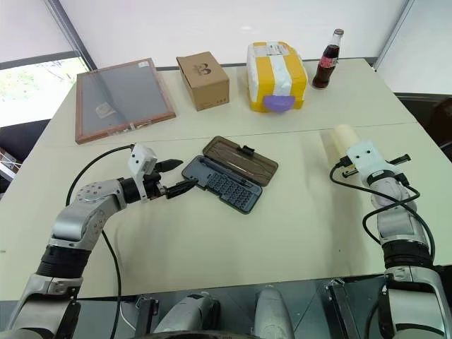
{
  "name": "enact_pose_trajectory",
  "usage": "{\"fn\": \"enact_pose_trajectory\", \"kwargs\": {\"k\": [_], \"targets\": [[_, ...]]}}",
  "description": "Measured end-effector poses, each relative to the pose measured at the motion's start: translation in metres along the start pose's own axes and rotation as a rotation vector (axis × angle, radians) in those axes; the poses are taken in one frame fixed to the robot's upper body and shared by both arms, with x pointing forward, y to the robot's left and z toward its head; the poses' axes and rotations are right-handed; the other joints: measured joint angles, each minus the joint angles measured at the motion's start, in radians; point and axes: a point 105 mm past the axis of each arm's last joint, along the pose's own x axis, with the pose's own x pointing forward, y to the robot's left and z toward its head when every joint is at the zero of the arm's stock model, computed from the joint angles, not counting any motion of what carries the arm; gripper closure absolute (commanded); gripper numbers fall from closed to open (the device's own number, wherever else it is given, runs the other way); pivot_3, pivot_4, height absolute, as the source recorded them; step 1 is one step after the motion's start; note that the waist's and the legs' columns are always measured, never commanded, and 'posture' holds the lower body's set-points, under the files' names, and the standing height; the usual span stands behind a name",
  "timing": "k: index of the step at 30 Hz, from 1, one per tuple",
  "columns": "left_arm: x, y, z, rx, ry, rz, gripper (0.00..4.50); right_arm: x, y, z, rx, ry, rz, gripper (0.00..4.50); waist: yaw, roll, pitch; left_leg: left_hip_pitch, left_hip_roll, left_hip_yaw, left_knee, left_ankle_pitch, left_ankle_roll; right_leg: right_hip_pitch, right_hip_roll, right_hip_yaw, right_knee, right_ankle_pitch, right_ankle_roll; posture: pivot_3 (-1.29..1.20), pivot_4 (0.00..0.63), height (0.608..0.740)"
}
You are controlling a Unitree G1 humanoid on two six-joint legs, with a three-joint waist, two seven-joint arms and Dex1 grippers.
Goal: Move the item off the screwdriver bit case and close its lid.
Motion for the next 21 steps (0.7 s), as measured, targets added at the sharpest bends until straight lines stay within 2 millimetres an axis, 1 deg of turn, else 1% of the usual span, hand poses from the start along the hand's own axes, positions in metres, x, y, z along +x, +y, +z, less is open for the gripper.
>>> {"fn": "enact_pose_trajectory", "kwargs": {"k": [1, 2, 3, 4, 7, 9, 10, 12, 14, 16, 17, 19, 21], "targets": [[0.000, 0.000, 0.000, -0.002, -0.001, 0.000, 0.00, 0.000, 0.000, 0.001, -0.001, -0.001, -0.002, 3.83, 0.002, 0.000, 0.000, 0.000, 0.000, 0.000, 0.000, 0.000, 0.000, 0.000, 0.000, 0.000, 0.000, 0.000, 0.000, 0.00, 0.150, 0.740], [0.001, -0.001, -0.001, -0.006, -0.001, -0.001, 0.00, 0.000, -0.001, 0.001, -0.001, -0.001, -0.002, 3.63, 0.005, 0.000, 0.000, 0.000, 0.000, 0.000, 0.000, 0.000, 0.000, 0.000, 0.000, 0.000, 0.000, 0.000, 0.000, 0.00, 0.150, 0.740], [0.000, -0.001, -0.002, -0.007, -0.001, 0.001, 0.00, 0.001, -0.001, 0.001, -0.003, 0.000, -0.002, 3.22, 0.005, 0.000, 0.000, 0.000, 0.000, 0.000, 0.001, 0.000, 0.000, 0.000, 0.000, 0.000, 0.000, 0.000, 0.000, 0.00, 0.150, 0.740], [0.000, -0.001, -0.002, -0.008, -0.001, 0.003, 0.00, 0.001, -0.001, 0.000, -0.005, 0.004, -0.004, 2.63, 0.005, 0.000, 0.000, 0.000, 0.000, 0.000, 0.001, 0.000, 0.000, 0.000, 0.000, 0.000, 0.000, 0.000, 0.000, 0.00, 0.150, 0.740], [0.001, -0.001, -0.002, -0.011, -0.004, 0.005, 0.00, 0.000, -0.004, -0.004, -0.020, 0.033, -0.023, 1.29, 0.005, 0.000, 0.000, 0.000, 0.000, 0.000, 0.000, 0.000, 0.000, 0.000, 0.000, 0.000, 0.000, 0.000, 0.000, 0.00, 0.150, 0.740], [0.002, -0.002, -0.002, -0.016, -0.009, 0.003, 0.00, 0.000, -0.011, -0.006, -0.054, 0.050, -0.048, 0.24, 0.005, 0.000, 0.000, 0.000, 0.000, 0.000, 0.000, 0.000, 0.000, 0.000, 0.000, 0.000, 0.000, 0.000, 0.000, 0.00, 0.150, 0.740], [0.003, -0.003, -0.002, -0.018, -0.010, 0.002, 0.00, -0.001, -0.016, -0.008, -0.075, 0.057, -0.063, 0.11, 0.005, 0.000, 0.000, 0.000, 0.000, 0.000, 0.000, 0.000, 0.000, 0.000, 0.000, 0.000, 0.000, 0.000, 0.000, 0.00, 0.150, 0.740], [0.003, -0.003, -0.002, -0.019, -0.010, 0.003, 0.00, -0.001, -0.023, -0.008, -0.109, 0.067, -0.084, 0.11, 0.004, 0.000, 0.000, 0.000, 0.000, 0.000, 0.000, 0.000, 0.000, 0.000, 0.000, 0.000, 0.000, 0.000, 0.000, 0.00, 0.150, 0.740], [0.003, -0.003, -0.002, -0.021, -0.012, 0.002, 0.00, -0.002, -0.029, -0.004, -0.146, 0.066, -0.100, 0.11, 0.004, 0.000, 0.000, 0.000, 0.000, 0.000, 0.000, 0.000, 0.000, 0.000, 0.000, 0.000, 0.000, 0.000, 0.000, 0.00, 0.150, 0.740], [0.004, -0.003, -0.002, -0.022, -0.014, 0.003, 0.00, -0.009, -0.031, 0.000, -0.173, 0.060, -0.102, 0.11, 0.007, 0.000, 0.000, 0.000, 0.000, -0.001, 0.000, 0.000, 0.000, 0.000, 0.000, 0.000, 0.000, 0.000, 0.000, 0.00, 0.150, 0.740], [0.003, -0.003, -0.003, -0.023, -0.013, 0.006, 0.00, -0.013, -0.029, 0.002, -0.180, 0.057, -0.092, 0.11, 0.008, 0.000, 0.000, 0.000, 0.000, -0.002, 0.000, 0.000, 0.000, 0.000, 0.000, 0.000, 0.000, 0.000, 0.000, 0.00, 0.150, 0.740], [0.004, -0.003, -0.003, -0.025, -0.014, 0.010, 0.00, -0.028, -0.019, 0.002, -0.195, 0.067, -0.047, 0.11, 0.011, 0.000, 0.000, -0.001, 0.000, -0.002, 0.001, 0.000, 0.000, 0.000, 0.000, 0.000, 0.000, 0.000, 0.000, 0.00, 0.150, 0.740], [0.004, -0.003, -0.005, -0.034, -0.013, 0.013, 0.00, -0.042, -0.004, -0.005, -0.183, 0.096, 0.006, 0.11, 0.011, 0.000, 0.000, -0.001, -0.001, -0.001, 0.001, 0.000, 0.000, 0.001, 0.000, 0.000, -0.001, 0.000, 0.000, 0.00, 0.150, 0.740]]}}
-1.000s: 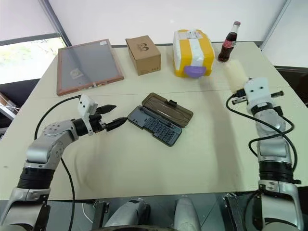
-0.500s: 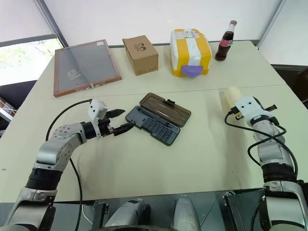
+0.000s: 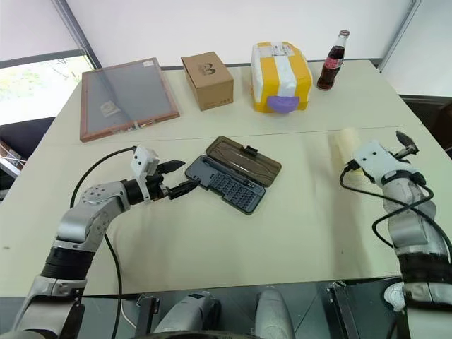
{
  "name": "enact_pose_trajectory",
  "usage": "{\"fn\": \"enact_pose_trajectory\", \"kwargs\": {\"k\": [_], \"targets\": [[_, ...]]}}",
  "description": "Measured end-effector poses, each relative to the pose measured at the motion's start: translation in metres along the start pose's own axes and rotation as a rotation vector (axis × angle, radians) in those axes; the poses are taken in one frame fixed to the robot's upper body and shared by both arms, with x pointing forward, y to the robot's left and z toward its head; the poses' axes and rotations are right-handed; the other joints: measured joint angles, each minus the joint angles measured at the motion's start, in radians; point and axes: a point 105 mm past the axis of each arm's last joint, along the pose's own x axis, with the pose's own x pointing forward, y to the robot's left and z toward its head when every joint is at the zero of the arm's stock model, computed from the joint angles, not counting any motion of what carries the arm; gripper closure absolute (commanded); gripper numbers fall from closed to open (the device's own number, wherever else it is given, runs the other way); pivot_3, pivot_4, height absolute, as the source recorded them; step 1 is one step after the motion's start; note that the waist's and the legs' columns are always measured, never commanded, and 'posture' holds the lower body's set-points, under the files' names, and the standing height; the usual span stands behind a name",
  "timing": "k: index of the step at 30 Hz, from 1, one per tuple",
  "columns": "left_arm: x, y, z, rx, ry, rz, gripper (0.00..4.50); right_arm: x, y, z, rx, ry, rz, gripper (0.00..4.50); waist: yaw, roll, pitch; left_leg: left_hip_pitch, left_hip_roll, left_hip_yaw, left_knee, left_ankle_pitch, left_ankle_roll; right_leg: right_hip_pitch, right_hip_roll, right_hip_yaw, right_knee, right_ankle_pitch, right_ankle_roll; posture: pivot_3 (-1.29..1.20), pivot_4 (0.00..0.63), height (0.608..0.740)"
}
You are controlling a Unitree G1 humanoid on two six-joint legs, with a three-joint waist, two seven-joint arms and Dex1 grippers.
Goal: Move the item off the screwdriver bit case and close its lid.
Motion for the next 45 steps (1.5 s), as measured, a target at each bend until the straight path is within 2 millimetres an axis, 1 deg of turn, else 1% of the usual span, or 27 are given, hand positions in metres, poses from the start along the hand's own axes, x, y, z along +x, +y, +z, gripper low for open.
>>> {"fn": "enact_pose_trajectory", "kwargs": {"k": [3, 5, 8, 11, 13, 16, 18, 21, 25, 26, 28, 31, 33, 35, 36, 39, 42, 45], "targets": [[0.003, -0.003, -0.003, -0.014, -0.002, -0.007, 0.00, -0.017, 0.021, -0.011, 0.062, 0.053, 0.046, 0.11, 0.000, 0.000, 0.000, 0.000, 0.000, 0.000, 0.001, 0.000, 0.000, 0.001, 0.000, 0.000, 0.000, 0.000, 0.000, 0.00, 0.150, 0.740], [0.004, -0.005, -0.003, -0.017, -0.005, -0.012, 0.00, -0.024, 0.026, -0.014, 0.090, 0.074, 0.051, 0.11, -0.001, 0.000, 0.000, 0.001, 0.000, 0.001, 0.001, 0.000, 0.000, 0.000, 0.000, 0.001, 0.000, 0.000, 0.000, 0.00, 0.150, 0.740], [0.005, -0.005, -0.003, -0.022, -0.007, -0.013, 0.00, -0.032, 0.019, -0.019, 0.118, 0.089, 0.017, 0.11, -0.001, 0.000, 0.000, 0.001, 0.000, 0.001, 0.001, 0.000, 0.000, 0.000, 0.000, 0.001, 0.000, 0.000, 0.000, 0.00, 0.150, 0.740], [0.005, -0.003, -0.005, -0.027, -0.002, -0.010, 0.00, -0.042, 0.008, -0.017, 0.180, 0.064, -0.023, 0.11, 0.000, 0.000, 0.000, 0.001, 0.000, 0.001, 0.001, 0.000, 0.000, 0.001, 0.000, 0.001, 0.000, 0.000, 0.000, 0.00, 0.150, 0.740], [0.005, -0.002, -0.005, -0.027, 0.000, -0.010, 0.00, -0.048, 0.010, -0.006, 0.287, 0.009, 0.008, 0.11, 0.000, 0.000, 0.000, 0.001, 0.000, 0.001, 0.000, 0.000, 0.000, 0.001, 0.000, 0.001, 0.000, 0.000, 0.000, 0.00, 0.150, 0.740], [0.002, 0.008, -0.003, -0.028, 0.009, 0.010, 0.00, -0.059, 0.014, 0.025, 0.442, -0.131, 0.119, 0.11, -0.002, 0.000, 0.000, 0.001, 0.000, 0.001, 0.001, 0.000, 0.000, 0.001, 0.000, 0.001, 0.000, 0.000, 0.000, 0.00, 0.150, 0.740], [-0.001, 0.017, 0.004, -0.016, 0.008, 0.022, 0.00, -0.064, 0.015, 0.045, 0.509, -0.205, 0.214, 0.11, -0.002, 0.000, 0.000, 0.001, 0.000, 0.001, 0.001, 0.000, 0.000, 0.001, 0.000, 0.001, 0.000, 0.000, 0.000, 0.00, 0.150, 0.740], [-0.010, 0.033, 0.018, 0.018, 0.002, 0.054, 0.00, -0.066, 0.014, 0.066, 0.566, -0.266, 0.319, 0.11, -0.001, 0.000, 0.000, 0.001, 0.000, 0.001, 0.001, 0.000, 0.000, 0.001, 0.000, 0.000, 0.000, 0.000, 0.000, 0.00, 0.150, 0.740], [-0.017, 0.046, 0.029, 0.045, 0.008, 0.071, 0.00, -0.057, 0.011, 0.095, 0.617, -0.331, 0.403, 0.11, -0.003, 0.000, 0.000, 0.001, 0.000, 0.001, 0.001, 0.000, 0.000, 0.001, 0.000, 0.000, 0.000, 0.000, 0.000, 0.00, 0.150, 0.740], [-0.019, 0.048, 0.031, 0.054, 0.008, 0.068, 0.00, -0.052, 0.010, 0.105, 0.632, -0.352, 0.418, 0.11, -0.004, 0.000, 0.000, 0.001, 0.000, 0.001, 0.001, 0.000, 0.000, 0.001, 0.000, 0.000, 0.000, 0.000, 0.000, 0.00, 0.150, 0.740], [-0.020, 0.047, 0.032, 0.061, 0.011, 0.052, 0.00, -0.040, 0.010, 0.116, 0.655, -0.349, 0.440, 0.11, -0.005, 0.000, 0.000, 0.001, 0.000, 0.001, 0.001, 0.000, 0.000, 0.001, 0.000, 0.000, 0.000, 0.000, 0.000, 0.00, 0.150, 0.740], [-0.023, 0.043, 0.031, 0.074, 0.035, 0.015, 0.00, -0.016, 0.016, 0.131, 0.701, -0.308, 0.491, 0.11, -0.007, 0.000, 0.000, 0.001, 0.000, 0.001, 0.001, 0.000, 0.000, 0.000, 0.000, 0.000, 0.000, 0.000, 0.000, 0.00, 0.150, 0.740], [-0.023, 0.035, 0.030, 0.088, 0.054, -0.024, 0.00, 0.000, 0.024, 0.142, 0.720, -0.283, 0.530, 0.11, -0.008, 0.000, 0.000, 0.001, 0.001, 0.001, 0.000, 0.000, 0.000, 0.000, 0.000, 0.000, 0.000, 0.000, 0.000, 0.00, 0.150, 0.740], [-0.027, 0.027, 0.025, 0.098, 0.075, -0.055, 0.00, 0.011, 0.032, 0.152, 0.698, -0.267, 0.562, 0.11, -0.009, 0.000, 0.000, 0.001, 0.001, 0.001, -0.001, 0.000, 0.000, -0.001, 0.000, 0.000, 0.001, 0.000, 0.000, 0.00, 0.150, 0.740], [-0.030, 0.022, 0.020, 0.093, 0.093, -0.066, 0.00, 0.016, 0.038, 0.154, 0.679, -0.253, 0.580, 0.11, -0.009, 0.000, 0.000, 0.000, 0.001, 0.000, -0.001, 0.000, 0.000, -0.001, 0.000, 0.000, 0.001, 0.000, 0.000, 0.00, 0.150, 0.740], [-0.037, 0.014, 0.011, 0.064, 0.128, -0.079, 0.00, 0.024, 0.058, 0.151, 0.650, -0.204, 0.638, 0.11, -0.007, 0.000, 0.000, -0.001, 0.000, -0.001, -0.001, 0.000, 0.000, -0.001, 0.000, 0.000, 0.000, 0.000, 0.000, 0.00, 0.150, 0.740], [-0.039, 0.005, 0.011, 0.061, 0.117, -0.079, 0.00, 0.031, 0.081, 0.150, 0.661, -0.146, 0.710, 0.11, -0.008, 0.000, 0.000, 0.000, 0.000, 0.000, 0.000, 0.000, 0.000, -0.001, 0.000, 0.000, 0.000, 0.000, 0.000, 0.00, 0.150, 0.740], [-0.040, 0.003, 0.011, 0.058, 0.103, -0.053, 0.00, 0.037, 0.095, 0.150, 0.664, -0.111, 0.756, 0.11, -0.009, 0.000, 0.000, 0.000, 0.000, 0.000, 0.000, 0.000, 0.000, -0.001, 0.000, 0.000, 0.000, 0.000, 0.000, 0.00, 0.150, 0.740]]}}
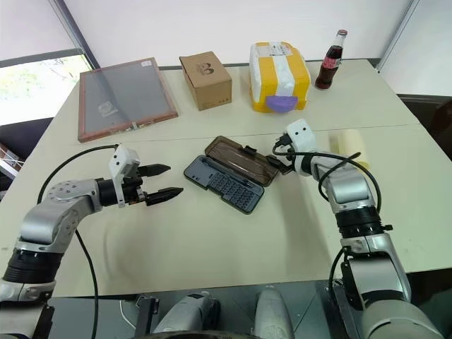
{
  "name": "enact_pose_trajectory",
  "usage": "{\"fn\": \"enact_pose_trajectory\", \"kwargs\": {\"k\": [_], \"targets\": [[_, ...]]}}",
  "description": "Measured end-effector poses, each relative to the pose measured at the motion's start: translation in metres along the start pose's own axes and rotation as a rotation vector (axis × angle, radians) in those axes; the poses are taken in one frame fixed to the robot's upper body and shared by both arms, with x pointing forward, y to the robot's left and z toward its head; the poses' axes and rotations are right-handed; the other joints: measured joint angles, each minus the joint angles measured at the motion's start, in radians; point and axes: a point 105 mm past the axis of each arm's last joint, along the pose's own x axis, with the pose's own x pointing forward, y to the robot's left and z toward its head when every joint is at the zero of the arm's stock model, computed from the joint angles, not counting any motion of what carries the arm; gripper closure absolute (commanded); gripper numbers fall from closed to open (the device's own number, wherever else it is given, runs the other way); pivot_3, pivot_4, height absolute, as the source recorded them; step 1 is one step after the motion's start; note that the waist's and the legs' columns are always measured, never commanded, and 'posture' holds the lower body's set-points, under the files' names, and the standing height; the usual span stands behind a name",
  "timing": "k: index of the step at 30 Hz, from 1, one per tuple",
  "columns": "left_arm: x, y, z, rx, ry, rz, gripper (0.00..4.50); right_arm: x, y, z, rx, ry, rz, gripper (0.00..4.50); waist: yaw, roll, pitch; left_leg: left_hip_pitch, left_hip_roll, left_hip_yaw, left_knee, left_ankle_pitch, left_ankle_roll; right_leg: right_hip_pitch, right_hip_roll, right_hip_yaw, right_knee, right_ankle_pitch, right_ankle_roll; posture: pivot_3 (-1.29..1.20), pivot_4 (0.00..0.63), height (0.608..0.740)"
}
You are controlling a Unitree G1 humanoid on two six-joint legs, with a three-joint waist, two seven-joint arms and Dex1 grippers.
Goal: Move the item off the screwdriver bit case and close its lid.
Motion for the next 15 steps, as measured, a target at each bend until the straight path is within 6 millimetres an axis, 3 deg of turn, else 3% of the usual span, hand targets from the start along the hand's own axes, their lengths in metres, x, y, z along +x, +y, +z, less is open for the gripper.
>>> {"fn": "enact_pose_trajectory", "kwargs": {"k": [2, 5, 12, 15], "targets": [[-0.002, 0.001, -0.003, -0.016, 0.000, 0.022, 0.00, 0.007, 0.000, -0.005, 0.013, 0.023, 0.013, 0.11, -0.001, 0.000, 0.000, 0.000, 0.000, 0.000, 0.000, 0.000, 0.000, 0.000, 0.000, 0.000, 0.000, 0.000, 0.000, 0.00, 0.150, 0.740], [-0.001, 0.001, -0.006, -0.034, -0.005, 0.042, 0.00, 0.018, 0.001, -0.005, 0.031, 0.039, 0.040, 0.96, -0.004, 0.000, 0.000, 0.000, 0.000, 0.000, 0.000, 0.000, 0.000, 0.000, 0.000, 0.000, 0.000, 0.000, 0.000, 0.00, 0.150, 0.740], [-0.002, 0.002, -0.006, -0.032, -0.011, 0.077, 0.00, 0.031, 0.015, -0.001, -0.070, 0.056, 0.159, 4.49, -0.002, -0.001, -0.001, 0.002, 0.000, 0.000, 0.002, 0.000, 0.000, 0.003, 0.000, 0.000, 0.000, 0.000, 0.000, 0.00, 0.150, 0.740], [-0.004, 0.000, -0.011, -0.047, -0.004, 0.079, 0.00, 0.031, 0.016, -0.004, -0.100, 0.070, 0.180, 4.49, -0.002, -0.003, -0.002, 0.003, 0.000, 0.000, 0.002, 0.000, 0.000, 0.004, 0.001, 0.000, 0.000, 0.000, 0.000, 0.00, 0.150, 0.740]]}}
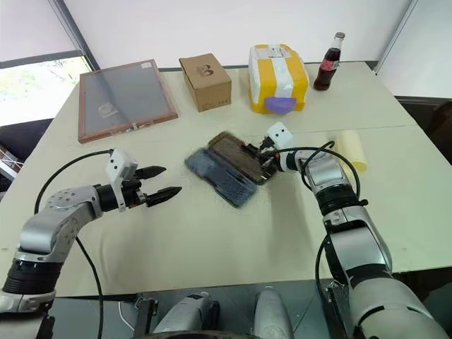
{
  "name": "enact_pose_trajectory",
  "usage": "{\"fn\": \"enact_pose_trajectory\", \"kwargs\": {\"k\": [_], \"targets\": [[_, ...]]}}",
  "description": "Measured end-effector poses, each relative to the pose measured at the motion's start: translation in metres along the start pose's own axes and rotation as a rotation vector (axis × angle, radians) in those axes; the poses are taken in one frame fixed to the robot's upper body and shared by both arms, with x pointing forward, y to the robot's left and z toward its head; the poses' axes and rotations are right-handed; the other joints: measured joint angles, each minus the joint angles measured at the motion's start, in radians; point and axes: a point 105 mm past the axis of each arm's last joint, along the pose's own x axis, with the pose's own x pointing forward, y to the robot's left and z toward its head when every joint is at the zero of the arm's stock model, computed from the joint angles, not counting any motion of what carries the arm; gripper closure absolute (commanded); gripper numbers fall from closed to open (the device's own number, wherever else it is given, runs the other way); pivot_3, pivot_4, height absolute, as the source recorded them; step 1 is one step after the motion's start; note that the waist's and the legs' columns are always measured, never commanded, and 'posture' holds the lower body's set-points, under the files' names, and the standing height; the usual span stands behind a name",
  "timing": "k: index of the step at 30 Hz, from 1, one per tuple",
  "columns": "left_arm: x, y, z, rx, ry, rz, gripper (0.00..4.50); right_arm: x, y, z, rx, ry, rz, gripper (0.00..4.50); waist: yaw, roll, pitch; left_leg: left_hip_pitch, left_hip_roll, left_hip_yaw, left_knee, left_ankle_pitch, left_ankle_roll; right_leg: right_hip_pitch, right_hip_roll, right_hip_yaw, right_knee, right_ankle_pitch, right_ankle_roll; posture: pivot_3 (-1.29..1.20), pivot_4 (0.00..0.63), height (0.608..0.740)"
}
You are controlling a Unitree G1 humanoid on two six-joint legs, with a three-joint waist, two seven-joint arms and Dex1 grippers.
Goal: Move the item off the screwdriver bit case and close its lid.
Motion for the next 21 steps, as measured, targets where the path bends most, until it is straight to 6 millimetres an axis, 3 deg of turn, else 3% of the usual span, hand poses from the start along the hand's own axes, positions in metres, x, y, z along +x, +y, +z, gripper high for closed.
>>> {"fn": "enact_pose_trajectory", "kwargs": {"k": [4, 7, 13, 21], "targets": [[0.000, -0.002, 0.000, 0.002, 0.002, -0.009, 0.00, -0.005, -0.002, 0.000, -0.093, -0.012, 0.013, 4.49, 0.004, 0.000, 0.000, -0.001, 0.000, 0.000, 0.000, 0.000, 0.000, 0.000, 0.000, 0.000, 0.000, 0.000, 0.000, 0.00, 0.150, 0.740], [0.001, -0.005, -0.002, 0.005, 0.011, -0.035, 0.00, -0.015, 0.001, -0.001, -0.275, -0.054, 0.058, 4.49, 0.007, 0.001, 0.000, -0.003, -0.001, -0.002, -0.001, 0.000, 0.000, -0.002, 0.000, 0.000, 0.000, 0.000, 0.000, 0.00, 0.150, 0.740], [0.007, -0.014, -0.002, 0.018, 0.024, -0.112, 0.00, -0.041, 0.036, 0.002, -0.719, -0.123, 0.309, 4.49, -0.006, 0.001, 0.001, -0.003, -0.001, -0.001, -0.002, 0.000, 0.000, -0.004, -0.001, -0.001, -0.001, 0.000, 0.000, 0.00, 0.150, 0.740], [0.012, -0.022, -0.003, 0.043, 0.039, -0.173, 0.00, -0.037, 0.055, 0.006, -0.845, -0.159, 0.401, 4.49, -0.001, 0.001, 0.001, -0.003, 0.000, 0.000, -0.002, 0.000, 0.000, -0.004, 0.000, -0.001, 0.000, 0.000, 0.000, 0.00, 0.150, 0.740]]}}
